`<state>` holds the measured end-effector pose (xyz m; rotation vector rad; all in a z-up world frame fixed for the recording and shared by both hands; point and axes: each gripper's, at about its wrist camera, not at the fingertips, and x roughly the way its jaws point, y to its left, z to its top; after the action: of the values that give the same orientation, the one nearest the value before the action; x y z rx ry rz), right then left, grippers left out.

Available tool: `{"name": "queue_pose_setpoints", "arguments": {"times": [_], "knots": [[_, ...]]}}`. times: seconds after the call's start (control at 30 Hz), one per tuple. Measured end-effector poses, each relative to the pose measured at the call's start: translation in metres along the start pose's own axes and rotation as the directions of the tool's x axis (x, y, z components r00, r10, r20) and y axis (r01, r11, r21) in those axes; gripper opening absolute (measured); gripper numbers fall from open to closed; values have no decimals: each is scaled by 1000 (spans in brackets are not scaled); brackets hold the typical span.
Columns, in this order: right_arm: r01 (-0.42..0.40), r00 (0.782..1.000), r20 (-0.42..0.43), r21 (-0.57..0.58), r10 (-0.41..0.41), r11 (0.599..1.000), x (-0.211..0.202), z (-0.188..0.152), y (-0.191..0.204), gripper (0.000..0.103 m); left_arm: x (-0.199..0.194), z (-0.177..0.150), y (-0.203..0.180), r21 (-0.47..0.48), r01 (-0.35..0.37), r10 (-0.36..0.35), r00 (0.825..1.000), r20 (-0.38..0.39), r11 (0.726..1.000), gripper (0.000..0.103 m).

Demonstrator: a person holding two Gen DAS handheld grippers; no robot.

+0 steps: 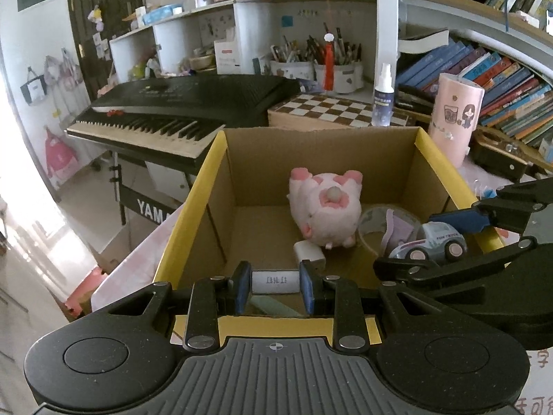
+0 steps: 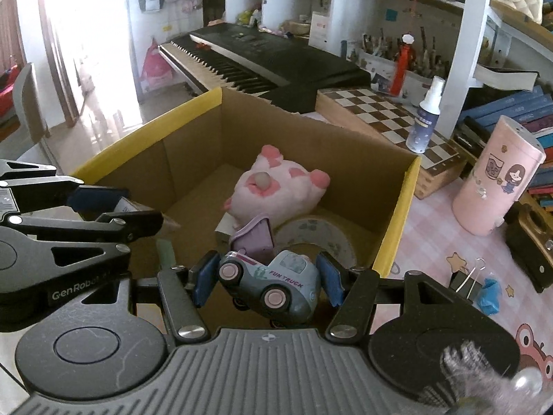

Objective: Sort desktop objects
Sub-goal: 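Open the left tool to drop the card while the right tool releases the toy car into the box, then withdraw both open tools from the box toward the binder clip and blue bag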

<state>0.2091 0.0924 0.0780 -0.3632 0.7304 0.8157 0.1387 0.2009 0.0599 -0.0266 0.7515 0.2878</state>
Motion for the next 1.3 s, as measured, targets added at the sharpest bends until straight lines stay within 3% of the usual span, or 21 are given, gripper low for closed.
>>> {"name": "queue_pose_setpoints", "arguments": {"times": [0.43,0.87,1.1,1.3], "knots": [[-10,1000,-9,21,10,1000,0,1,-3,59,-6,-1,5,-31,2,-1,1000,20,1000,32],[72,992,97,120,-84,990,-40,-6,-6,62,-38,3,13,-47,15,-9,993,119,999,66],[127,975,151,217,-162,968,-67,-20,-7,66,-57,-3,16,-41,18,-12,988,154,999,76],[157,965,157,288,-208,945,-86,-36,-1,69,-69,-14,26,-55,21,-12,987,159,998,77]]}}
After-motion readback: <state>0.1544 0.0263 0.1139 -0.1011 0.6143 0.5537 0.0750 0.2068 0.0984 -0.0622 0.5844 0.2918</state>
